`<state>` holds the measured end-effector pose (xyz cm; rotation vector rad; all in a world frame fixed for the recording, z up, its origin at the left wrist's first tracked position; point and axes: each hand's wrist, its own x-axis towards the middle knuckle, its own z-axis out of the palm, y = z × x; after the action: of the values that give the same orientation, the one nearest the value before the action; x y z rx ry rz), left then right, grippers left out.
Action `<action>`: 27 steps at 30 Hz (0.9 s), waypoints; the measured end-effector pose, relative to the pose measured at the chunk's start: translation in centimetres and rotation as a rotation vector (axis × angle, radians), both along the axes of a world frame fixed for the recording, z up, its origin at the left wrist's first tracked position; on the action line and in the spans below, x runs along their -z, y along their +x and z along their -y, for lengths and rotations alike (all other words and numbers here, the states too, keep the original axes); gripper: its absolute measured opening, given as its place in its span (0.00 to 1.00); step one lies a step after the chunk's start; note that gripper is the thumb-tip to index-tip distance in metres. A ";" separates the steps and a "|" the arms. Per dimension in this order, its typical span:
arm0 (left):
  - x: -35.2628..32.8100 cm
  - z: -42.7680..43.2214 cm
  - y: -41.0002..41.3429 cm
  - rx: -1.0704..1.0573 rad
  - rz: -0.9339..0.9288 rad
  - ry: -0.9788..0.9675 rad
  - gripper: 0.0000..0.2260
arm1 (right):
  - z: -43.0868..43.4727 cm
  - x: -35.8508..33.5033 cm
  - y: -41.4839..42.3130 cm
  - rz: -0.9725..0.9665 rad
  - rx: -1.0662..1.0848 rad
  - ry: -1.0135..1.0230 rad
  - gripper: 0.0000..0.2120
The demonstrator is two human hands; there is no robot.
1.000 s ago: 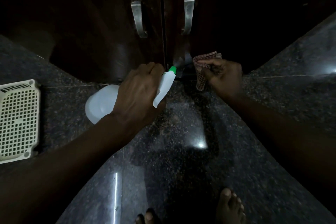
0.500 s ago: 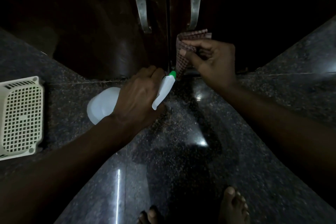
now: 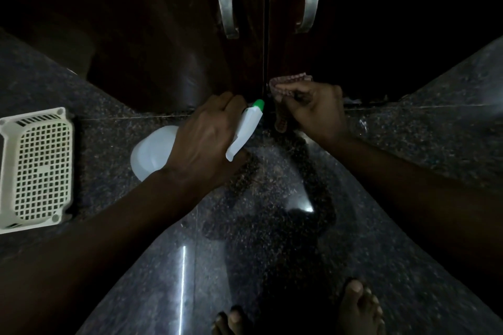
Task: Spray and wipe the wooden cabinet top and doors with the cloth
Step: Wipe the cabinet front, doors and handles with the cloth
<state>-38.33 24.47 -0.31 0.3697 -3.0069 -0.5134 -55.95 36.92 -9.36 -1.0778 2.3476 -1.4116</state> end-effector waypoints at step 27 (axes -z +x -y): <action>0.7 0.6 1.2 -0.018 -0.033 0.026 0.16 | 2.7 0.6 1.8 -0.088 -0.056 -0.116 0.11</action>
<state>-37.10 23.90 -1.03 0.3853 -2.9656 -0.5519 -54.14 34.23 -9.97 -1.2508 2.2998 -1.5259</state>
